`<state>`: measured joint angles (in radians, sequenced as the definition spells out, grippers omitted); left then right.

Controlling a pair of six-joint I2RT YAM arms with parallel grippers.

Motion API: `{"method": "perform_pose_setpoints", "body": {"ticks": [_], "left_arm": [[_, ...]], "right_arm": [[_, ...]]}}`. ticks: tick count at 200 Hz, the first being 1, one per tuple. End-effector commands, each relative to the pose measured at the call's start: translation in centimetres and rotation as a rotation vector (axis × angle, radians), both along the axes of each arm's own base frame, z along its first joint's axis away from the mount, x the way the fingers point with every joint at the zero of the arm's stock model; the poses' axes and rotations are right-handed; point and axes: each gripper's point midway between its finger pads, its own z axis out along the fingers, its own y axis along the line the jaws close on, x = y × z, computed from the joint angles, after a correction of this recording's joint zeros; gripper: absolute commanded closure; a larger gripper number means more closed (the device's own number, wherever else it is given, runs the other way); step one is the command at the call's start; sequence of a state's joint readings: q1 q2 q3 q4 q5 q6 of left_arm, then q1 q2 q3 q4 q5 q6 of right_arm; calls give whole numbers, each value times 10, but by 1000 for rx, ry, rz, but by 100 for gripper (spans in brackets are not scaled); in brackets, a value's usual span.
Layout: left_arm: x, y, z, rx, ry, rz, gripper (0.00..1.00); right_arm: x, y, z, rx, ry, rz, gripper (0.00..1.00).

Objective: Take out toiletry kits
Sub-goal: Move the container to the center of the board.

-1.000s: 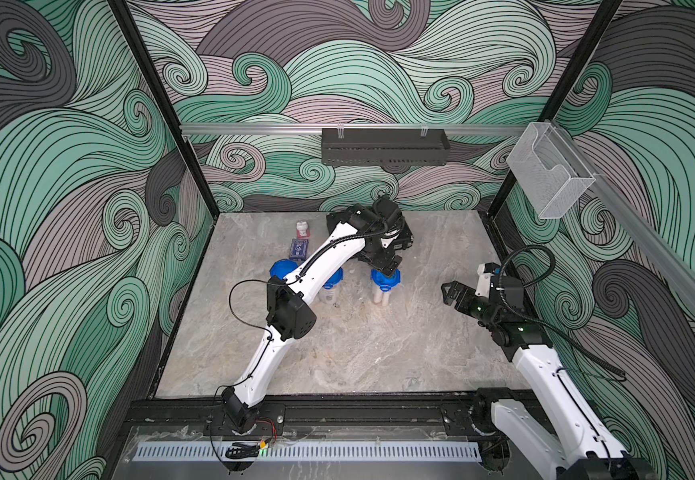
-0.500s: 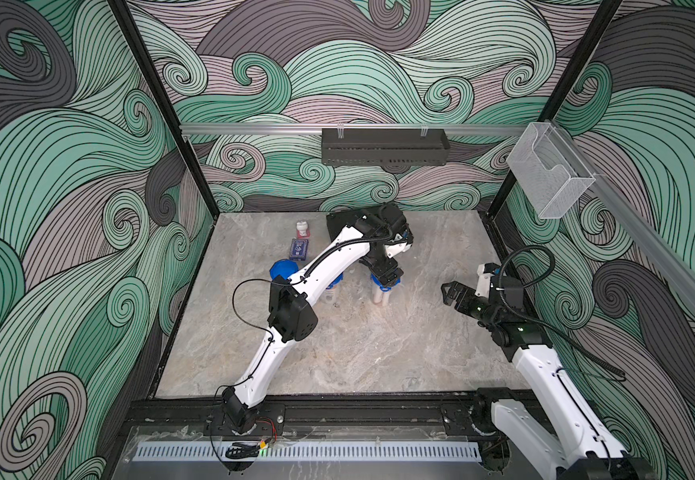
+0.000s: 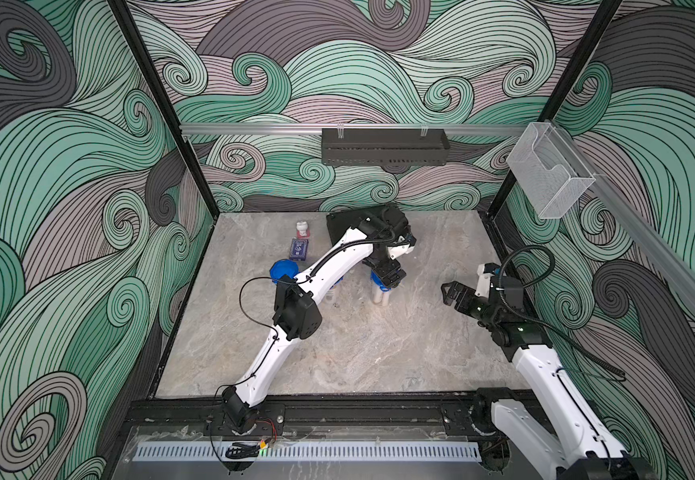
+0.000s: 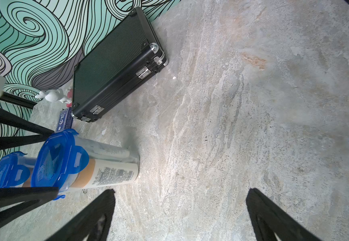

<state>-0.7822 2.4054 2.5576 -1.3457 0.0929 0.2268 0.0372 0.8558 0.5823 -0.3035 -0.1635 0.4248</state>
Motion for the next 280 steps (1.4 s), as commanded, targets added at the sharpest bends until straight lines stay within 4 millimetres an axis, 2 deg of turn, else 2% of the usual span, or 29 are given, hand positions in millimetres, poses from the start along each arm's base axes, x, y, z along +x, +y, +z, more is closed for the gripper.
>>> {"method": "perform_pose_setpoints", "body": {"ticks": [1, 56, 127, 184, 235, 280], "left_arm": [[-3, -8, 0, -25, 17, -3, 1], [2, -7, -6, -8, 6, 26, 2], [4, -3, -15, 23, 11, 88, 17], [0, 0, -5, 18, 8, 101, 27], [-17, 8, 15, 13, 35, 115, 32], [-33, 13, 23, -8, 87, 159, 35]], "right_arm": [[1, 0, 0, -2, -4, -2, 1], [2, 1, -3, 2, 1, -1, 1], [2, 2, -3, 7, 2, 0, 1], [2, 2, -2, 6, -3, -1, 1], [3, 1, -3, 8, -4, -1, 1], [4, 2, -3, 13, -2, 2, 1]]}}
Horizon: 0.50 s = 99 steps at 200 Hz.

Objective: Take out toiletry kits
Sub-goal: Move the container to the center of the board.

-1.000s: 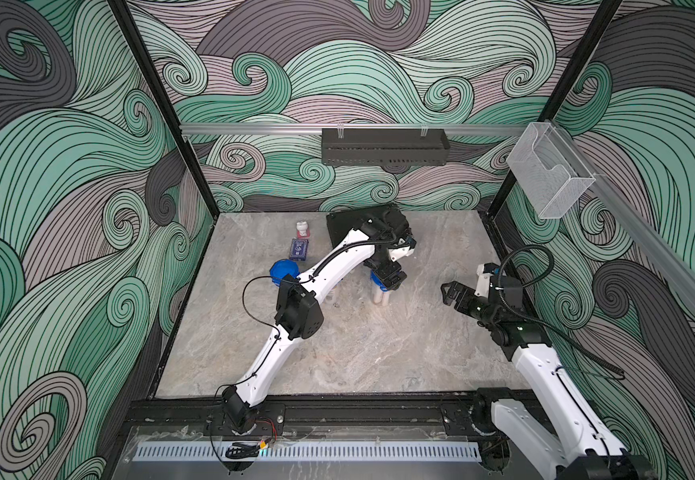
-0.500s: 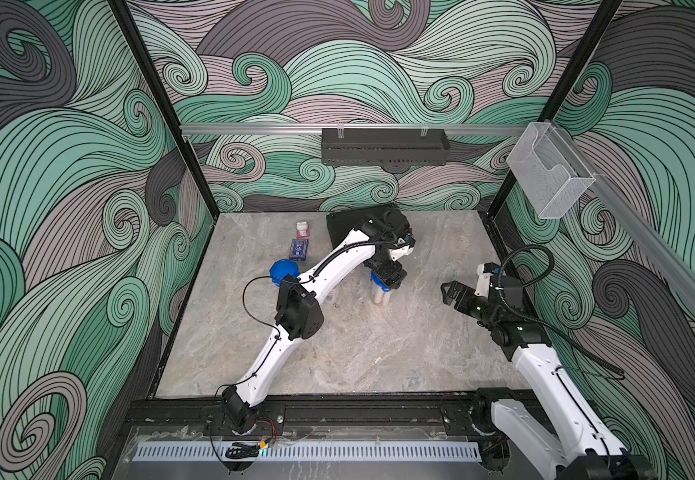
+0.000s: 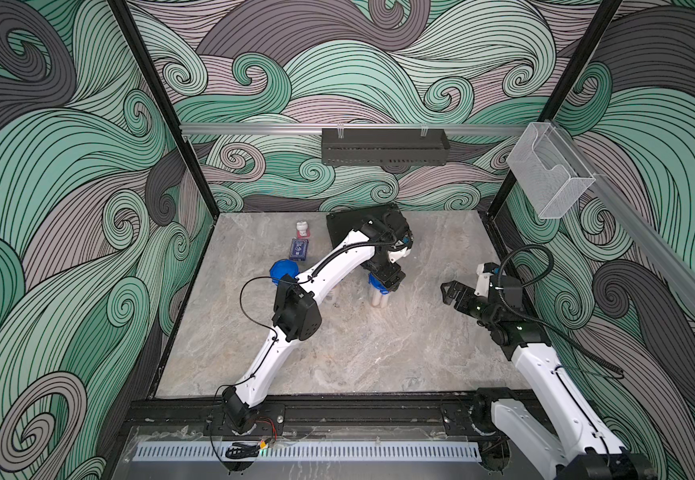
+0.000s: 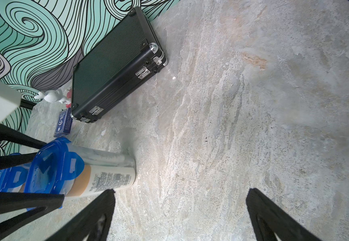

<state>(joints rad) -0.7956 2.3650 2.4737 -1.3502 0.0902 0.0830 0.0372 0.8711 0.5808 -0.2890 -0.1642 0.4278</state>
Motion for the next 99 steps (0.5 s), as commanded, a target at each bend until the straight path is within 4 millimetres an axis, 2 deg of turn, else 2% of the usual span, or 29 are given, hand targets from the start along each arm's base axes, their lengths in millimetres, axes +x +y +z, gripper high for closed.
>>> {"method": "perform_pose_setpoints", "body": {"ticks": [1, 49, 99], "left_arm": [[-18, 7, 28, -25, 17, 36, 35], [-39, 13, 38, -18, 87, 105, 36], [-71, -8, 42, -45, 96, 130, 36]], "right_arm": [[1, 2, -1, 10, -5, 3, 1], [1, 2, -1, 13, -6, 3, 1], [0, 3, 0, 13, -11, 3, 1]]}}
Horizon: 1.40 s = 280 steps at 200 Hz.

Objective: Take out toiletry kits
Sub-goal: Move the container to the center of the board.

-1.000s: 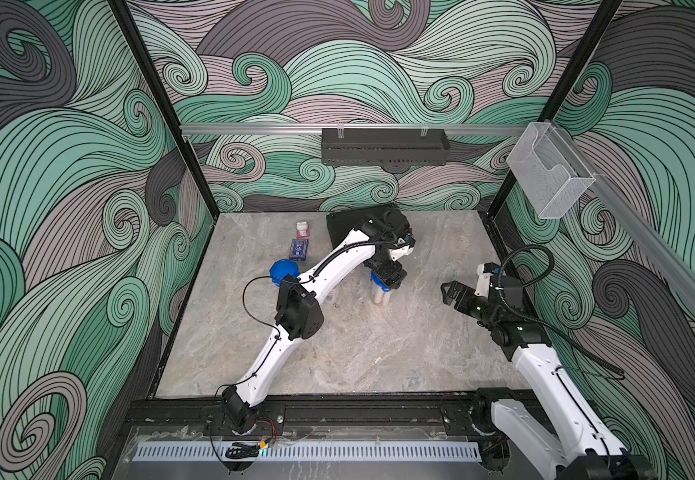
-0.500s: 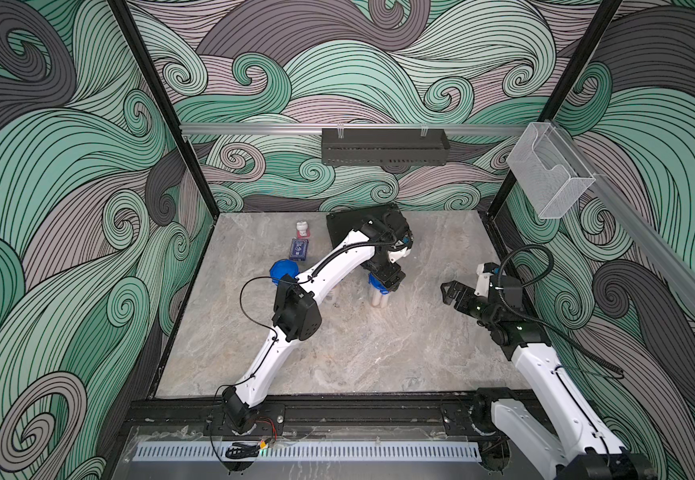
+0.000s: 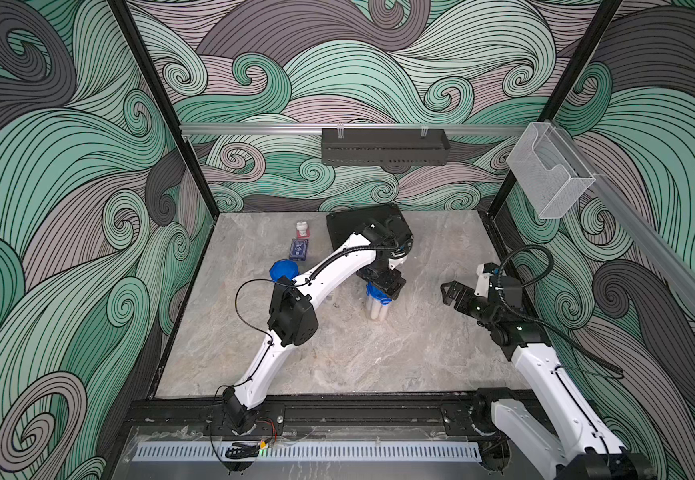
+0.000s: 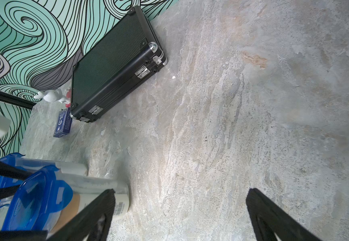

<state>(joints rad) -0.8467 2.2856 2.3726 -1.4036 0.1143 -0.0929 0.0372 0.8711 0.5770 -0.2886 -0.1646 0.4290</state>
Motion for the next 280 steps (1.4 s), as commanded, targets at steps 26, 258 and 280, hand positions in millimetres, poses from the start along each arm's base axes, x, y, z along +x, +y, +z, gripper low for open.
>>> {"method": "perform_pose_setpoints", "body": {"ticks": [26, 258, 280], "left_arm": [[-37, -16, 30, -55, -24, 28, 37], [-56, 8, 3, -9, -91, -75, 4], [-55, 8, 5, -10, -97, -78, 1]], "right_arm": [[-1, 2, 2, 11, -22, 2, 1], [-2, 4, 3, 13, -31, 13, 1], [-2, 4, 3, 15, -31, 15, 1]]}}
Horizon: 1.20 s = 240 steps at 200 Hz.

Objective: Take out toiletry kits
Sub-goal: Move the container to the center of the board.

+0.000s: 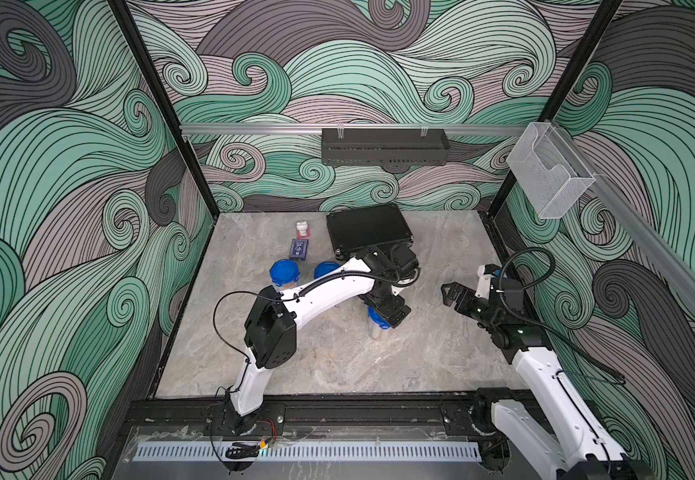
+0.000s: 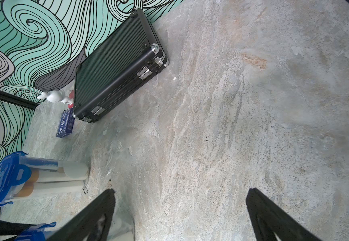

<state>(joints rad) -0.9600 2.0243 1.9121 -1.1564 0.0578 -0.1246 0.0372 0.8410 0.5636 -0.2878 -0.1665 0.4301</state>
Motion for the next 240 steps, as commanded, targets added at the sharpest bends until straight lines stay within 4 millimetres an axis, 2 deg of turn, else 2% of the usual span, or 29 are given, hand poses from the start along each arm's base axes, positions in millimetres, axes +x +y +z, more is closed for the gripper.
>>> {"method": "perform_pose_setpoints", "body": {"ticks": [1, 139, 176, 197, 213, 225, 240], "left_arm": [[1, 6, 15, -6, -31, -7, 1], [17, 12, 45, -28, -99, 10, 2], [29, 12, 71, -60, -164, 29, 1], [28, 10, 87, -104, -180, 33, 2], [23, 7, 97, -166, -170, 43, 11], [17, 4, 102, -228, -142, 53, 28], [8, -1, 108, -324, -102, 68, 55]], "right_arm": [[1, 4, 1, 12, -14, 14, 1], [2, 4, 0, 12, -8, 16, 1], [3, 4, -1, 13, -6, 15, 1], [2, 4, -1, 12, -3, 15, 1], [2, 4, -1, 12, -6, 15, 1], [2, 4, -2, 12, -6, 15, 1], [2, 4, -2, 13, -7, 15, 1]]}}
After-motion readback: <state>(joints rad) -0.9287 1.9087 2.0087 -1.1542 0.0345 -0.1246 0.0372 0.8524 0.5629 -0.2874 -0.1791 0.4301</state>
